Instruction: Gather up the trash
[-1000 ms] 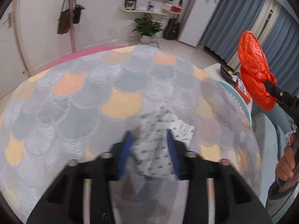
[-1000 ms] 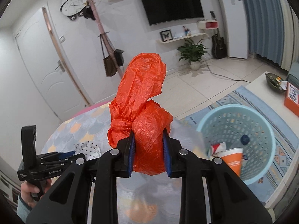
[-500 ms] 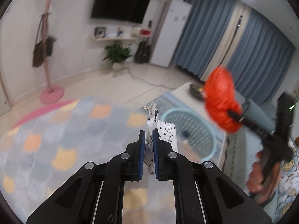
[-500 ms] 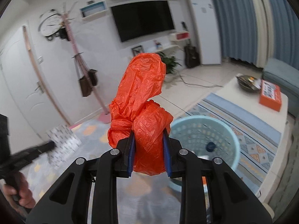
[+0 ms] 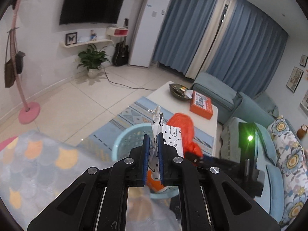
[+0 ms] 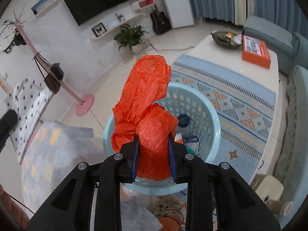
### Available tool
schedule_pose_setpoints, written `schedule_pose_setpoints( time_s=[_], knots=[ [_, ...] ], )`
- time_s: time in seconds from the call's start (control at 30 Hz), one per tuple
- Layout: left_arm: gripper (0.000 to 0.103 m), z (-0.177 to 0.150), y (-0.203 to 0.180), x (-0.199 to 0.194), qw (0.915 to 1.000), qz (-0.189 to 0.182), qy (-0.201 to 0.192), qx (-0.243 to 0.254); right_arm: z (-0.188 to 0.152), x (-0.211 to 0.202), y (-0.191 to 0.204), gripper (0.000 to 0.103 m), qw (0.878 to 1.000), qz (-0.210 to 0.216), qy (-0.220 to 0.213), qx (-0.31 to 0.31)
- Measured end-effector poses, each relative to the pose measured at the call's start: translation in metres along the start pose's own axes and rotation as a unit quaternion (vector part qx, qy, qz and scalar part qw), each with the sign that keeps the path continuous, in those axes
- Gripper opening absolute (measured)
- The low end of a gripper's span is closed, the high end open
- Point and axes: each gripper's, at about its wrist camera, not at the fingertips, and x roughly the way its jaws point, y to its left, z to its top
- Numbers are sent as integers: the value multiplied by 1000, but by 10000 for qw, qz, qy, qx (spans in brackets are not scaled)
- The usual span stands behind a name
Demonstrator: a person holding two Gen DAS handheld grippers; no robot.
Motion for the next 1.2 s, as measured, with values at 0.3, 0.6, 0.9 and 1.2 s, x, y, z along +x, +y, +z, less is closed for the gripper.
schedule_pose_setpoints(
  time_s=[0.3,0.6,0.9,1.2],
  knots=[
    [7,-3,-13,44,9994,182,233,195,-12,28,-28,42,9990,46,321,314],
    [39,-8,-7,83,9981,243,562,26,-14,12,-43,45,9992,-21,152,367],
    [62,-26,8,51,9970,399,624,-209,-22,-26,-27,55,9997,155,-119,148],
    [74,-46,17,-38,9971,527,85,-538,-40,-90,25,65,9959,399,-643,-494]
  ],
)
